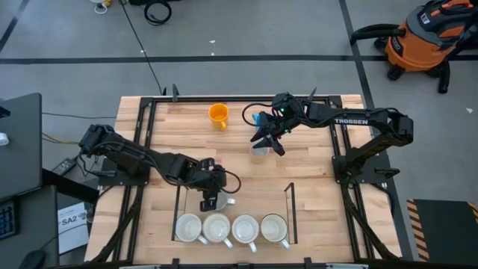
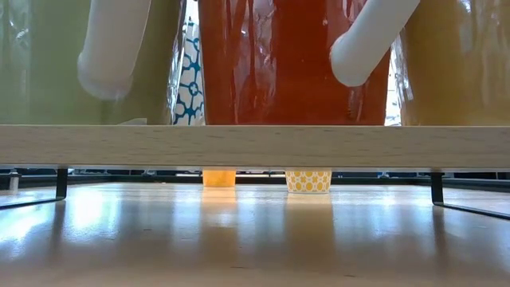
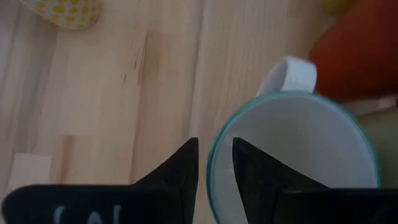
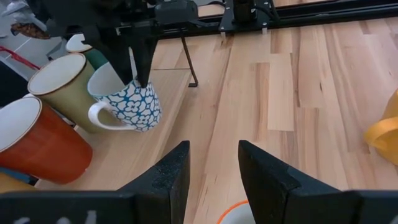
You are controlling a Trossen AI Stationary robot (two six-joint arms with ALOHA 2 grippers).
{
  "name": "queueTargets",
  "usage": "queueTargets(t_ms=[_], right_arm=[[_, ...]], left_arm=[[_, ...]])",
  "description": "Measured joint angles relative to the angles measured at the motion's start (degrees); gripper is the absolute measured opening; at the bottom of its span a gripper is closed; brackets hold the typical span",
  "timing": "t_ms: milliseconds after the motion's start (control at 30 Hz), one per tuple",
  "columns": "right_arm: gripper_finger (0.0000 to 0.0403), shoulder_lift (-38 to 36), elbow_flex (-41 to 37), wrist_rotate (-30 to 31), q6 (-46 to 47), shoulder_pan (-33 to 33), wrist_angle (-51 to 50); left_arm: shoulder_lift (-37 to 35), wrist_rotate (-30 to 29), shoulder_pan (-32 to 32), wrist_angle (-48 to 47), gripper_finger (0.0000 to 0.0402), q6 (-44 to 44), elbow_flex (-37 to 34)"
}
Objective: Place coffee mugs
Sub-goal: Put the blue patterned mug on the shelf
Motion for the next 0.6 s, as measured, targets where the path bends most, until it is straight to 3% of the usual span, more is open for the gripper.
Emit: queueTargets(t_ms=[333,600], right_arm=[[0.0142,0.0,0.0,0.13,0.0,0.0,-0.15],[0.0142,0.0,0.0,0.11,0.01,0.0,-0.26]], left_arm=[[-0.04,0.0,-0.58,-0.08,0.002,-6.57,0.01],[-0.15,-0.23,-1.72,-1.94,0.0036,-12.62,0.1]])
